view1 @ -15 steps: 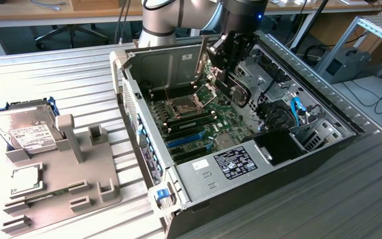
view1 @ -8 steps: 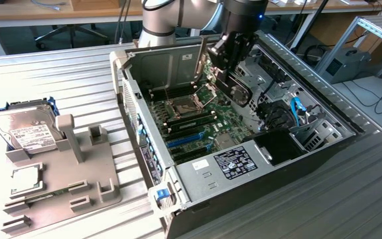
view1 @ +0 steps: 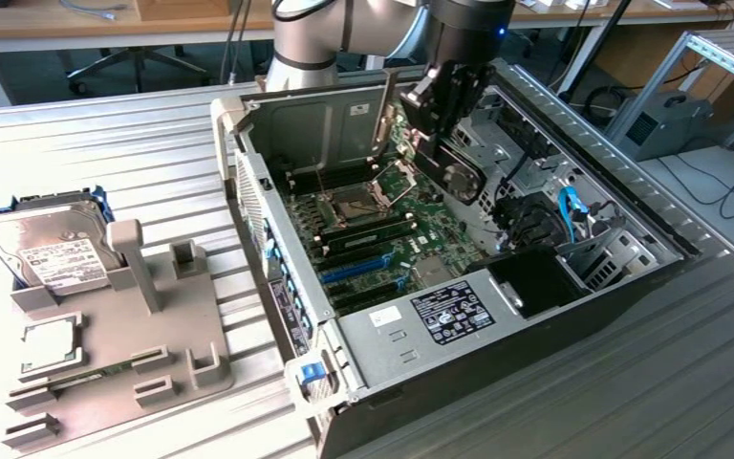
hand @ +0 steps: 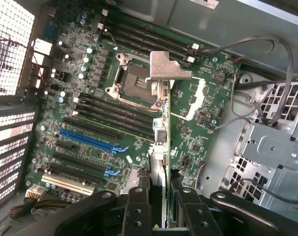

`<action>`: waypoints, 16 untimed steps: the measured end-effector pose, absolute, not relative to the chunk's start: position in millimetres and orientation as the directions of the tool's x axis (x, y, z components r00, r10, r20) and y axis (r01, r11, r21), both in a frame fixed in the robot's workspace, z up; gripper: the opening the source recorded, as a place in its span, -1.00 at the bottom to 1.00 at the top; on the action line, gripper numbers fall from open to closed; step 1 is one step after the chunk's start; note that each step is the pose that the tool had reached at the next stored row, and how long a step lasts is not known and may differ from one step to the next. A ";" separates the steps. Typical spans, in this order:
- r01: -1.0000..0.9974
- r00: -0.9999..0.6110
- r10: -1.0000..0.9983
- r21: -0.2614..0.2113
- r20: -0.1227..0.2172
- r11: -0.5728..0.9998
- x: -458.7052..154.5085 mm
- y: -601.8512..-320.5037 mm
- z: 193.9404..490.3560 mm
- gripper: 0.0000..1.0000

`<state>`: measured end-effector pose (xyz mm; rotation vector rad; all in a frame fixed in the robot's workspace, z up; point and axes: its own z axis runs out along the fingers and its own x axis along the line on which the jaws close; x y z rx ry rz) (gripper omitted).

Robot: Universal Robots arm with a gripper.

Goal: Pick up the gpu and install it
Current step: 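Insert the gpu into the slot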

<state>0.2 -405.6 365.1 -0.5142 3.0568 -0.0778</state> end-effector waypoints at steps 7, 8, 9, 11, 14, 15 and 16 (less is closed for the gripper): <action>-0.349 -0.936 -0.351 -0.056 -0.032 0.935 0.4 -405.6 364.9 -0.47; -0.353 -0.934 -0.355 -0.056 -0.032 0.934 0.5 -405.6 364.9 -0.47; -0.356 -0.933 -0.358 -0.056 -0.032 0.933 0.5 -405.6 364.8 -0.47; -0.363 -0.930 -0.365 -0.056 -0.032 0.930 0.6 -405.6 364.7 -0.47; -0.373 -0.926 -0.375 -0.056 -0.032 0.926 0.7 -405.6 364.6 -0.47; -0.376 -0.925 -0.378 -0.056 -0.032 0.925 0.8 -405.6 364.6 -0.47; -0.380 -0.924 -0.382 -0.056 -0.032 0.923 0.8 -405.6 364.5 -0.47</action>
